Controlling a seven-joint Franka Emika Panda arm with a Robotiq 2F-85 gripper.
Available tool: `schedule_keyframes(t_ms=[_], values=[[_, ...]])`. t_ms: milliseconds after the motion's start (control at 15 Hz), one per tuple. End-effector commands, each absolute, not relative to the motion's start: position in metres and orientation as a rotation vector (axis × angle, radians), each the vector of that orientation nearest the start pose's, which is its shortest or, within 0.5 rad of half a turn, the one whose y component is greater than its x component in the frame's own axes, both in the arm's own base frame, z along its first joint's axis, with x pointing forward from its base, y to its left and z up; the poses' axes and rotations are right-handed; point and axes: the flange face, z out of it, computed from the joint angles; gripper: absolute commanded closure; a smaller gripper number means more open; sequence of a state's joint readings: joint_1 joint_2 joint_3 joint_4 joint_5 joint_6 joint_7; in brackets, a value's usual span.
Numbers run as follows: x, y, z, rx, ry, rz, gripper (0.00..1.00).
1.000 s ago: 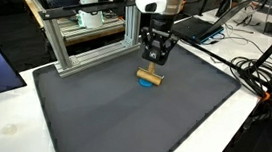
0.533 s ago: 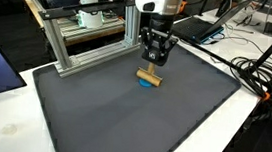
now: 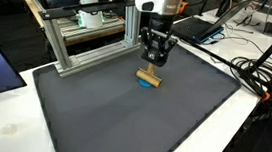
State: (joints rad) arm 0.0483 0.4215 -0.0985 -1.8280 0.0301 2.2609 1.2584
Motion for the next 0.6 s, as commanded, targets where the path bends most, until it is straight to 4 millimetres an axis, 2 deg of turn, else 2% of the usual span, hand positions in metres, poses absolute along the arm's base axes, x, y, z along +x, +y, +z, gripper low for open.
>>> schedule_keyframes(t_ms=[0, 533], values=[[0.6492, -0.0487, 0.2642, -2.515, 1.987, -0.104, 0.78], [0.6497, -0.0521, 0.2597, -2.509, 2.003, -0.112, 0.78]])
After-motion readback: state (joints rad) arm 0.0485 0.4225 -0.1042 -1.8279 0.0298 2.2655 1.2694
